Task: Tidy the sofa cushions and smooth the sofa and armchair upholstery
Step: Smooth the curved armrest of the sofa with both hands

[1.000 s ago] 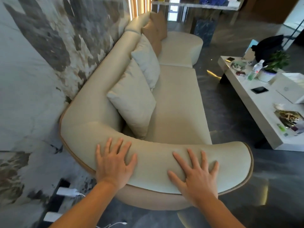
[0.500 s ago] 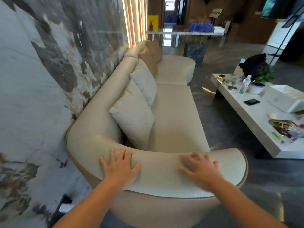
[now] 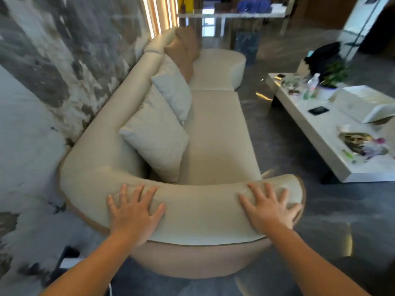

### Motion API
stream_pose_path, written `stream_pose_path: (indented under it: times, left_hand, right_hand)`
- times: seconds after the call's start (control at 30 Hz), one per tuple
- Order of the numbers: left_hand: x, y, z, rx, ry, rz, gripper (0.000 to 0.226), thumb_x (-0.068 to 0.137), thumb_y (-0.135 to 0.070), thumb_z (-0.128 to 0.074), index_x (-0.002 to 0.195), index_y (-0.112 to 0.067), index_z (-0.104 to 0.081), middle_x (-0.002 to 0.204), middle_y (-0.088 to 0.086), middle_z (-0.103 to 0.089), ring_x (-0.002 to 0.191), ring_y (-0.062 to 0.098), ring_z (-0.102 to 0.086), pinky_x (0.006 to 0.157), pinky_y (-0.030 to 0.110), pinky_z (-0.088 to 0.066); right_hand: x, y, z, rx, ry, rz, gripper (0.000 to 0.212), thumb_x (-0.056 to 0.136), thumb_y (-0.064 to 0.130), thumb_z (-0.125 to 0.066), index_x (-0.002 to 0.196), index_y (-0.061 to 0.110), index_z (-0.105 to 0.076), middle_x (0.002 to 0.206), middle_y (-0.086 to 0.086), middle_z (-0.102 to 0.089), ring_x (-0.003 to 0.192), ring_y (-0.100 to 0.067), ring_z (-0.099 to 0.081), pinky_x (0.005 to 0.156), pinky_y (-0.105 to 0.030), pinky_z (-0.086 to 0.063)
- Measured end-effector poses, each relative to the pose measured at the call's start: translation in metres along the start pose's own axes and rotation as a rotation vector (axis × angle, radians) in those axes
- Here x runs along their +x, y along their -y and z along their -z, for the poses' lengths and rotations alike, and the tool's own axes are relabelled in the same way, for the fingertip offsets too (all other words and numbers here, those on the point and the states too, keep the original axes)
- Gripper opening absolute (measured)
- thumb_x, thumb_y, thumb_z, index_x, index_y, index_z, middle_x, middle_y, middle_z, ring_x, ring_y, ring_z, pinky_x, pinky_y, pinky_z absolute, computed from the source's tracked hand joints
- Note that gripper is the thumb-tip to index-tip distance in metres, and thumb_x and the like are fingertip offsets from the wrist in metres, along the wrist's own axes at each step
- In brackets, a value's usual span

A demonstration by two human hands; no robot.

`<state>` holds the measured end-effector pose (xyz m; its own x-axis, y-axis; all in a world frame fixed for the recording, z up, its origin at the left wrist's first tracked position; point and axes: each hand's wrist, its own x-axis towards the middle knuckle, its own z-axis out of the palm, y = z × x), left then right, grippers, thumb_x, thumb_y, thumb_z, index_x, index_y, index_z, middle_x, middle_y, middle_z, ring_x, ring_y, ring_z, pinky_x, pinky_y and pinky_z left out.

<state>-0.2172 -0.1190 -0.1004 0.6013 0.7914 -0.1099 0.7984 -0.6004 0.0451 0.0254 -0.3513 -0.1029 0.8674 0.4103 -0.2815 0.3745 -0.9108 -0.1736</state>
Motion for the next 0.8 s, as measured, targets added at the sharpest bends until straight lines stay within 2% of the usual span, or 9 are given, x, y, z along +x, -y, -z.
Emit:
stream_pose_path:
  times: [0.13,0.27,0.3,0.37,0.43,0.5,0.57,0.7,0.8]
  left_hand:
    - [-0.007,-0.014,0.017,-0.056,0.147,0.044,0.066,0.089,-0.066,-0.019,0.149,-0.04,-0.014,0.163,-0.004,-0.009,0.148,0.035,0.001,0.115,0.062,-0.005]
    - [-0.069,-0.044,0.021,-0.029,0.161,-0.023,0.07,0.095,-0.048,-0.034,0.153,-0.021,-0.006,0.163,0.009,0.0,0.147,0.042,-0.001,0.116,0.056,-0.018]
    - [-0.089,-0.051,0.022,0.007,0.2,-0.074,0.077,0.094,-0.047,-0.038,0.153,-0.019,0.002,0.163,0.012,0.006,0.146,0.044,0.003,0.115,0.055,-0.022]
    - [-0.123,-0.061,0.023,0.075,0.305,-0.14,0.086,0.093,-0.042,-0.047,0.152,-0.014,0.009,0.16,0.018,0.014,0.144,0.05,0.002,0.112,0.051,-0.029]
    - [-0.144,-0.082,0.032,0.044,0.406,-0.179,0.076,0.092,-0.037,-0.051,0.151,-0.011,-0.01,0.159,0.024,0.003,0.141,0.047,-0.019,0.108,0.045,-0.035]
    - [-0.161,-0.116,0.045,0.003,0.555,-0.373,0.045,0.092,-0.029,-0.047,0.132,-0.008,-0.047,0.148,0.023,-0.035,0.127,0.037,-0.045,0.1,0.039,-0.042]
    - [-0.188,-0.15,0.062,0.014,0.692,-0.657,0.029,0.088,-0.021,-0.046,0.105,-0.007,-0.065,0.121,0.018,-0.063,0.111,0.034,-0.058,0.091,0.039,-0.049]
    - [-0.266,-0.201,0.098,0.015,0.729,-0.928,0.025,0.086,-0.026,-0.046,0.094,-0.017,-0.068,0.105,0.012,-0.069,0.095,0.033,-0.063,0.077,0.036,-0.051]
    - [-0.317,-0.228,0.117,-0.002,0.775,-1.004,0.024,0.084,-0.031,-0.049,0.096,-0.024,-0.069,0.107,0.01,-0.069,0.093,0.031,-0.065,0.078,0.034,-0.053]
  right_hand:
    - [-0.03,-0.01,0.002,0.072,0.068,0.082,0.064,0.089,0.074,-0.015,0.149,0.055,-0.002,0.167,0.009,0.006,0.152,-0.031,0.013,0.118,-0.063,0.0]
    - [-0.107,-0.042,-0.007,0.097,0.206,0.241,0.079,0.093,0.047,-0.049,0.152,0.048,0.004,0.163,0.011,0.022,0.153,-0.028,0.005,0.116,-0.051,-0.032]
    - [-0.127,-0.054,-0.003,0.08,0.297,0.239,0.081,0.092,0.04,-0.054,0.155,0.041,-0.003,0.166,0.005,0.012,0.152,-0.028,-0.009,0.114,-0.047,-0.037]
    - [-0.168,-0.079,0.007,0.034,0.505,0.169,0.068,0.092,0.033,-0.056,0.153,0.022,-0.029,0.161,-0.01,-0.029,0.142,-0.03,-0.037,0.112,-0.039,-0.039]
    - [-0.205,-0.106,0.021,0.017,0.59,0.085,0.048,0.095,0.03,-0.051,0.138,0.009,-0.052,0.145,-0.014,-0.053,0.132,-0.032,-0.049,0.108,-0.036,-0.041]
    - [-0.238,-0.134,0.041,0.03,0.528,0.038,0.039,0.097,0.027,-0.045,0.126,0.006,-0.061,0.137,-0.015,-0.059,0.127,-0.033,-0.053,0.105,-0.036,-0.041]
    - [-0.273,-0.161,0.065,0.088,0.434,-0.052,0.037,0.096,0.026,-0.046,0.125,0.009,-0.063,0.136,-0.013,-0.061,0.126,-0.032,-0.053,0.106,-0.035,-0.041]
    - [-0.362,-0.194,0.109,0.192,0.206,-0.202,0.022,0.094,0.019,-0.052,0.11,0.015,-0.067,0.125,-0.015,-0.066,0.12,-0.033,-0.057,0.098,-0.032,-0.042]
    - [-0.425,-0.188,0.136,0.249,0.077,-0.214,0.045,0.093,0.025,-0.052,0.137,0.019,-0.054,0.134,-0.011,-0.06,0.125,-0.031,-0.052,0.105,-0.039,-0.044]
